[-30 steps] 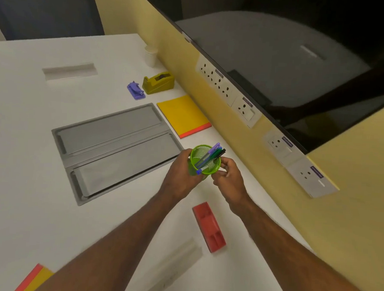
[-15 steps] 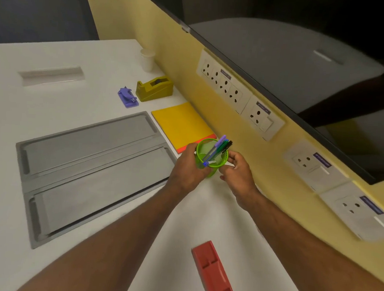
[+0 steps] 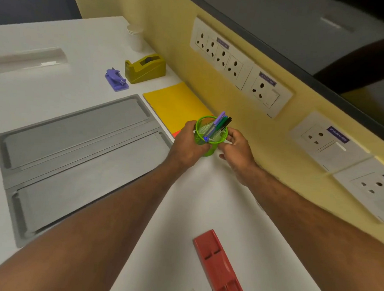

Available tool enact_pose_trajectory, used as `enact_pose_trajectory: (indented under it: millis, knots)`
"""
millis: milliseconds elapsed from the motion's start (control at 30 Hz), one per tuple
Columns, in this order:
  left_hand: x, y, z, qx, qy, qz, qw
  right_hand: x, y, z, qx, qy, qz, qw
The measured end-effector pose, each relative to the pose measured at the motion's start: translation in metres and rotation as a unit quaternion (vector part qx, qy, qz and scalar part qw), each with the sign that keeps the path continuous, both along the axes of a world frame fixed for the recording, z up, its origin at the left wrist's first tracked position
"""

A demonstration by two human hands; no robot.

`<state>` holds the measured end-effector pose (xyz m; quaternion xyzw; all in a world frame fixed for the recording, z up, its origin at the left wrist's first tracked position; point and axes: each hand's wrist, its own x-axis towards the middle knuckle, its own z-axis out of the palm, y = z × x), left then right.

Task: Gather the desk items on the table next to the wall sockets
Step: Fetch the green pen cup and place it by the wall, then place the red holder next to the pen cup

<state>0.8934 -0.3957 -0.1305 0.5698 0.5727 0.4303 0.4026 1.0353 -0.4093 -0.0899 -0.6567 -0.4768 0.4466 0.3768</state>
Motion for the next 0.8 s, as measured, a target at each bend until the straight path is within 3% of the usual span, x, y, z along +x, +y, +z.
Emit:
enact_pose_trajectory:
  millis: [367, 533, 800]
  knots:
    - [-0.002, -0.015, 0.0, -0.026, 0.022, -0.009, 0.999, 0.004, -0.021, -0.006, -0.02, -0.018, 0.022, 0.999]
    - [-0.008, -0.065, -0.004, -0.069, 0.061, -0.002, 0.996, 0.012, -0.071, -0.01, -0.029, -0.038, -0.021, 0.999]
    - [-0.01, -0.153, 0.009, -0.077, 0.119, -0.097, 0.985, 0.025, -0.175, -0.005, -0.043, -0.092, -0.004, 0.995]
